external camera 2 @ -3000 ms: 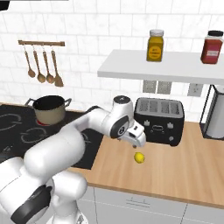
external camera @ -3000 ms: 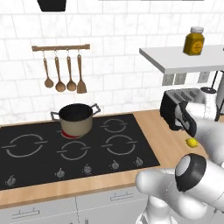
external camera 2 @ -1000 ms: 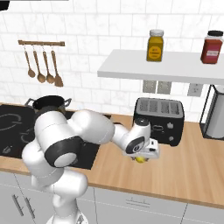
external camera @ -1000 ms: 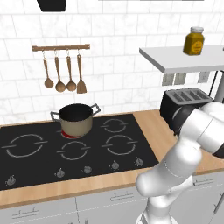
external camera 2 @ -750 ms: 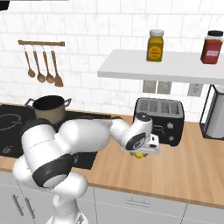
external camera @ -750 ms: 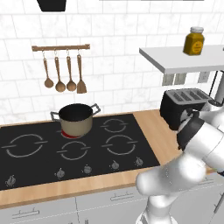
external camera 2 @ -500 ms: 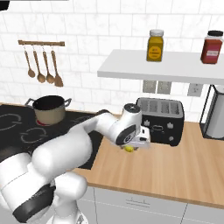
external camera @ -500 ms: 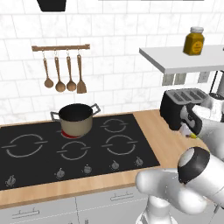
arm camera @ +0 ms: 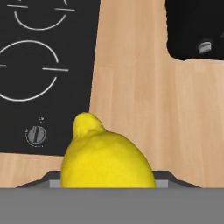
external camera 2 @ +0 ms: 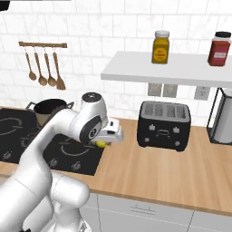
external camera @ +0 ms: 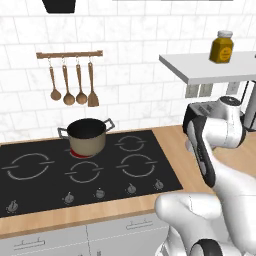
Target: Put the lemon and garlic in the pot. Retrieve the spatula and lightly stir the vegetables in the pot.
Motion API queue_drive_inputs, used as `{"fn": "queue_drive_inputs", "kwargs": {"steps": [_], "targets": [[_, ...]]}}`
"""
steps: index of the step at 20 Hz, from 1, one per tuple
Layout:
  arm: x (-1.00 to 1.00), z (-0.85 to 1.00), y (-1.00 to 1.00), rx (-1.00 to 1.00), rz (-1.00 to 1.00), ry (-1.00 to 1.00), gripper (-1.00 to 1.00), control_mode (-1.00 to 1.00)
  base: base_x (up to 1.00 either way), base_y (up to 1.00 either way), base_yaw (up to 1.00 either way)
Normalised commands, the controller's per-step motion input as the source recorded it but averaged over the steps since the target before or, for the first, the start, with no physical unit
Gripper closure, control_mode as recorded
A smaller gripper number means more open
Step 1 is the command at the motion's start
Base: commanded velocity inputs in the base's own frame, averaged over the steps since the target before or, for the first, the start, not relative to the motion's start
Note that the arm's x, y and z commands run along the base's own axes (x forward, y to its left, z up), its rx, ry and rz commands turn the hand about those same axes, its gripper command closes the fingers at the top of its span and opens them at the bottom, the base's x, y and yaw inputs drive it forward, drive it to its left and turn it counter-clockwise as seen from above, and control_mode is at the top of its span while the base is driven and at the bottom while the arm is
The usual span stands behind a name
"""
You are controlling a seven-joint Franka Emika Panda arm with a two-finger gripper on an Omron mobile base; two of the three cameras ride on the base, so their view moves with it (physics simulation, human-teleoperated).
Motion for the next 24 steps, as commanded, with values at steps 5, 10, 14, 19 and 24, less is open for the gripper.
{"fn": "queue_drive_inputs", "kwargs": {"steps": [5, 10, 14, 19, 24], "targets": [[-0.33, 0.75, 0.95, 0.0, 0.0, 0.0, 1.0, -1.0, 0.0, 0.0, 0.0], [-0.2, 0.44, 0.42, 0.0, -0.01, 0.0, 1.0, -1.0, 0.0, 0.0, 0.0], [0.0, 0.0, 0.0, 0.0, 0.0, 0.0, 1.0, 1.0, -0.24, 0.6, 0.0], [0.0, 0.0, 0.0, 0.0, 0.0, 0.0, 1.0, 1.0, -0.07, 1.0, -0.01], [0.0, 0.0, 0.0, 0.0, 0.0, 0.0, 1.0, 1.0, 0.0, 0.96, -0.01]]}}
